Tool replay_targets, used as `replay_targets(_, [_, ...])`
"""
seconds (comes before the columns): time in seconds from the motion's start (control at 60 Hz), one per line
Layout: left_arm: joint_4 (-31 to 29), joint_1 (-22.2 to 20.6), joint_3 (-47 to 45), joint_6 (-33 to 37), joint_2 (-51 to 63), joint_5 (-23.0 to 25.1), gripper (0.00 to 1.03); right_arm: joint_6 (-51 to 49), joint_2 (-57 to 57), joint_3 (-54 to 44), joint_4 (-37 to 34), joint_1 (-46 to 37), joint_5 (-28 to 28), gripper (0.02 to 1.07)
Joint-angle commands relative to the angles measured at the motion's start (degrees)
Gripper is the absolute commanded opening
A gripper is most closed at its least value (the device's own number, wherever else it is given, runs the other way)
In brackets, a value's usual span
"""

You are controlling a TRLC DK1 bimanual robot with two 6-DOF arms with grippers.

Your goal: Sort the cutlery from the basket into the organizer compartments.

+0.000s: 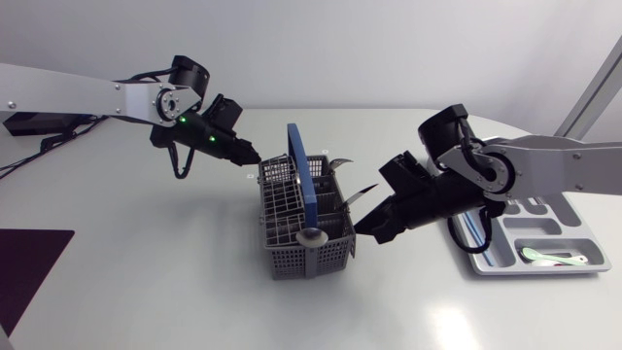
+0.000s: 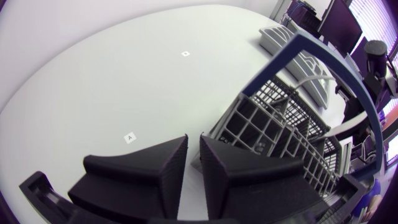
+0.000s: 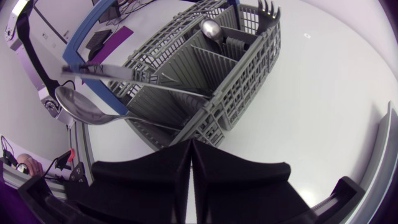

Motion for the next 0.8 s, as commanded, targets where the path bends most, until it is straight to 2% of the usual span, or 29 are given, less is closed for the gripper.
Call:
replay_targets(0.0, [-0.6,-0.2,4.0,-2.3,3.8,1.0,0.18,-0.7,-1.2,-1.4,-0.3,1.6,-0.8,0.07])
replay_targets(0.217, [-1.4,0.5,8.5,-2.1,7.5,1.4,0.2,-1.7,-4.4,-3.4,0.5,2.2,0.0,0.08])
replay_targets(0.267, [-1.7,1.4,8.1,-1.8,7.1,1.7,0.2,-3.3,-6.1,-4.6,1.0,0.9,1.0,0.11])
replay_targets(0.333, [-2.2,2.0,7.1,-1.2,5.8,1.8,0.29,-5.1,-7.6,-5.8,1.6,-0.7,1.3,0.2])
replay_targets(0.35, [-2.5,2.2,6.2,-0.6,4.7,1.8,0.34,-6.2,-8.2,-6.6,2.3,-1.6,1.3,0.25])
replay_targets(0.417, [-2.6,2.7,4.4,0.2,2.5,1.8,0.4,-8.4,-9.1,-7.7,3.8,-3.4,1.1,0.46])
replay_targets(0.45, [-2.6,2.8,2.8,0.8,0.4,1.8,0.48,-10.6,-9.2,-7.7,3.7,-4.3,0.2,0.53])
replay_targets(0.567, [-2.6,2.8,-1.9,2.2,-5.6,1.8,0.61,-15.7,-9.4,-7.8,3.7,-6.5,-3.5,0.59])
replay_targets(0.717, [-1.5,2.4,-8.7,5.1,-14.0,1.9,0.8,-21.0,-10.2,-8.3,4.7,-6.7,-6.3,0.6])
replay_targets(0.783, [-0.9,2.1,-11.9,6.9,-17.9,1.9,0.87,-22.2,-11.2,-8.8,6.3,-6.7,-7.2,0.67])
